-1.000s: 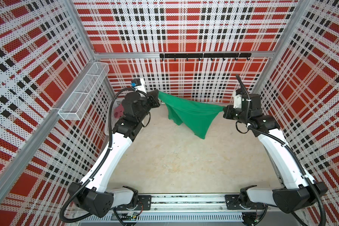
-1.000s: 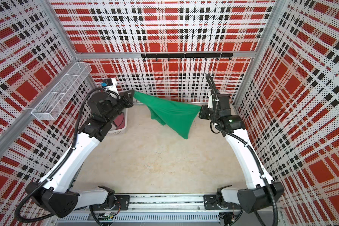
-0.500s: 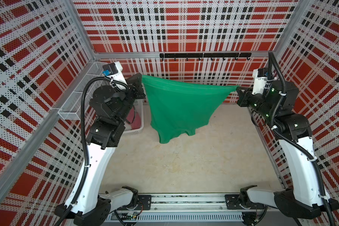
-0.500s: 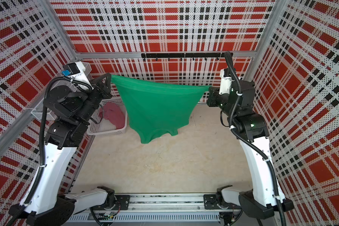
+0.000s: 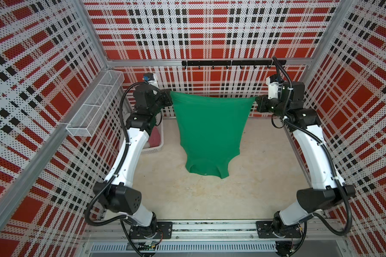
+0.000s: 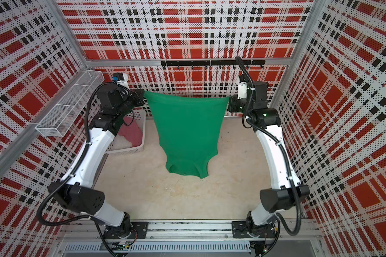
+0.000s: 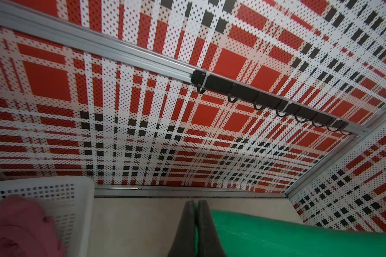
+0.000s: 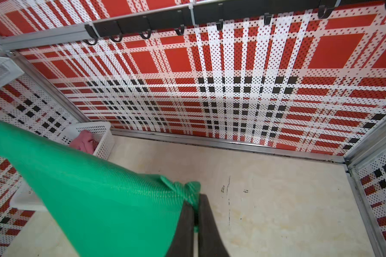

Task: Fold and stack the tank tops
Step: 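Lift the tank top with both grippers and spread it apart, farther from the robot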

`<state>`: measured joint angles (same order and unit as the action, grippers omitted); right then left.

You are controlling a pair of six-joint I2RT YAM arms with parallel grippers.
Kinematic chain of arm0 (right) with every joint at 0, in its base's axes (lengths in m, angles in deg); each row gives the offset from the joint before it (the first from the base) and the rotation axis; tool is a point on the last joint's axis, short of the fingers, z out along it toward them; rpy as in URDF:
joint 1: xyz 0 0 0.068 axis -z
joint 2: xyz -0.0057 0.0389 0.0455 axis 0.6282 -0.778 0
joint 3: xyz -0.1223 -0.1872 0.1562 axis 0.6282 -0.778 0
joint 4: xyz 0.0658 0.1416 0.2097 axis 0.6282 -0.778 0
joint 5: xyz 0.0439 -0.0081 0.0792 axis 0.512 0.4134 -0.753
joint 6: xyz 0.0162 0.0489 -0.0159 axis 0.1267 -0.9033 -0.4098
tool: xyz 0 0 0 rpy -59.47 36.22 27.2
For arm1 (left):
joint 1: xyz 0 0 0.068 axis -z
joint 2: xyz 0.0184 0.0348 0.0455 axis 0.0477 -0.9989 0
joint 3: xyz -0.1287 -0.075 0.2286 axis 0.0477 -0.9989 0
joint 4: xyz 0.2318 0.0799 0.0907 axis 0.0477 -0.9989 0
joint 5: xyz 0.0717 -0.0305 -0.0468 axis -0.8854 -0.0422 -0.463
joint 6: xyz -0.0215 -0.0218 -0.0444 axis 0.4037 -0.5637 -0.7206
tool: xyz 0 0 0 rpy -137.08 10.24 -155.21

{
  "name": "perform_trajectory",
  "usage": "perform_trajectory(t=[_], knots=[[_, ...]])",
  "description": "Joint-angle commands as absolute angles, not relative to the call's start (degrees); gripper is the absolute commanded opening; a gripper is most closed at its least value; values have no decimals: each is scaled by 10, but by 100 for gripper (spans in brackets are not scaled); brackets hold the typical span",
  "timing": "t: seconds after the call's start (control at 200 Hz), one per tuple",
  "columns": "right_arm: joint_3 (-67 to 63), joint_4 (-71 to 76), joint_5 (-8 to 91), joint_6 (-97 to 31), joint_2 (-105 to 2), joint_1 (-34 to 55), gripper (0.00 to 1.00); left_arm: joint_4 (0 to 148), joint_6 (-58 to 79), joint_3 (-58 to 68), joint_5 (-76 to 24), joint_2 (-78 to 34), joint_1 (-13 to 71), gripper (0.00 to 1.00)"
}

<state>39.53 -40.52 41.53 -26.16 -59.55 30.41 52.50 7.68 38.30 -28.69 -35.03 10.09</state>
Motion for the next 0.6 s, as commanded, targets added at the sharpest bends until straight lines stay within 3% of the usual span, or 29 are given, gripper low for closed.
perform_trajectory(t=[0.0,0.2,0.326,0.436,0.591], knots=[[478,-356,356,-250,-649,329,0,596,61,455,-268,-383,86,0],[608,-334,301,-264,-740,358,0,606,39,595,-234,-480,84,0],[576,-307,275,-264,-726,375,0,606,49,602,-233,-486,84,0],[484,-293,259,-255,-687,382,0,636,56,491,-236,-434,85,0],[262,-250,250,-240,-591,382,0,735,32,190,-261,-296,86,0]])
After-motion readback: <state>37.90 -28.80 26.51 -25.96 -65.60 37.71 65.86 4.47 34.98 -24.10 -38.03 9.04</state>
